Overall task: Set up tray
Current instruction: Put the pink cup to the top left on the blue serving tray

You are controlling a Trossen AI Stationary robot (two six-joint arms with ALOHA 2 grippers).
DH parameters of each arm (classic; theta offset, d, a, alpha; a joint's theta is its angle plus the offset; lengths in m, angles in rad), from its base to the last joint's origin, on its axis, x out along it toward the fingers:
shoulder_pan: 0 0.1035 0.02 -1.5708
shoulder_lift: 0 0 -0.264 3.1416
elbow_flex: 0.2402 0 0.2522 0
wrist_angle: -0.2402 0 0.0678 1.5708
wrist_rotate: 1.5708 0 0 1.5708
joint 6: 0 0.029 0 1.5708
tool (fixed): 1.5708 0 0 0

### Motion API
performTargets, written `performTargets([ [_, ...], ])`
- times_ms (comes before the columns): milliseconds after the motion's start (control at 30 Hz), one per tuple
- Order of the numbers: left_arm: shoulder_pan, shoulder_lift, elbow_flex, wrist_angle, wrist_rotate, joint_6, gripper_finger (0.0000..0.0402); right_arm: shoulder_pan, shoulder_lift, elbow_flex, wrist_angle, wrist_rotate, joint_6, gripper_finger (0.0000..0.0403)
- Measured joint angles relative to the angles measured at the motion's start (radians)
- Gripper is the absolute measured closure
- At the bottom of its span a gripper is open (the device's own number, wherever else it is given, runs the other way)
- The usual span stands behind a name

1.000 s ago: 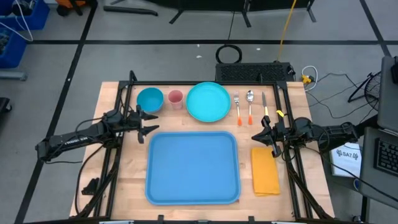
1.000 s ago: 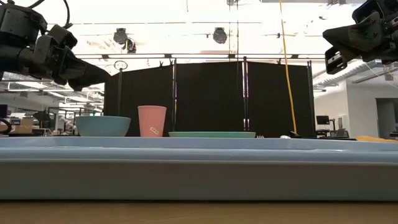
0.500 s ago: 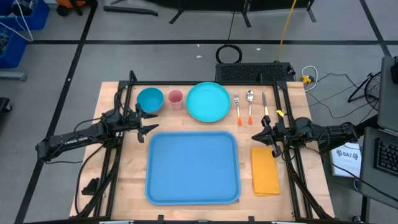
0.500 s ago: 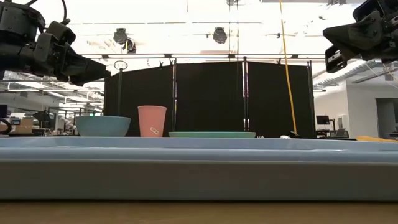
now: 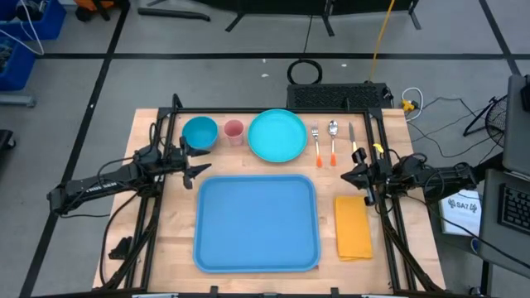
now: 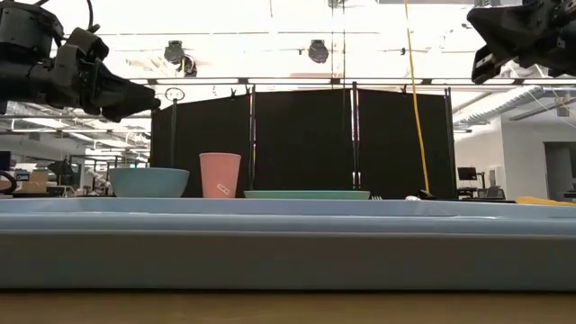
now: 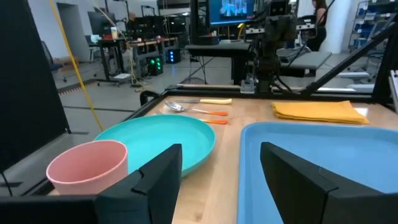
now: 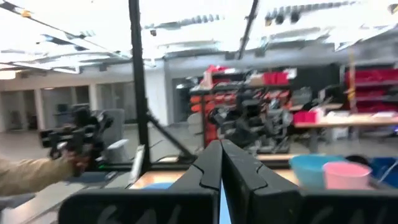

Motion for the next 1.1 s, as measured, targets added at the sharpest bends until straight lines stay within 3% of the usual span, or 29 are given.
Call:
performTargets([
  [367,0.0,0.0,0.0,0.002,-0.028,-0.085,0.0178,0.0,0.006,0.0,0.002,0.063,-0.05,0.0403],
  [467,0.0,0.001,0.017,-0.01,-0.111,-0.148,0.0179,0.0,0.013,0.0,0.018,0.221,-0.066,0.0403],
  [567,0.0,0.045,0.097,-0.125,-0.175,-0.153,0.0179,-0.001,0.015,0.0,-0.005,0.373,-0.073,0.0403],
  [767,0.001,0.294,0.371,-0.284,-0.263,-0.125,0.0179,0.0,0.025,0.0,0.05,0.415,-0.203,0.0403],
  [967,0.074,0.631,0.605,-0.385,-0.354,-0.104,0.0179,0.0,0.037,0.0,0.053,0.578,-0.18,0.0403],
  [1100,0.191,0.853,0.745,-0.526,-0.287,-0.197,0.0179,0.0,0.046,0.0,0.071,0.704,-0.197,0.0403],
])
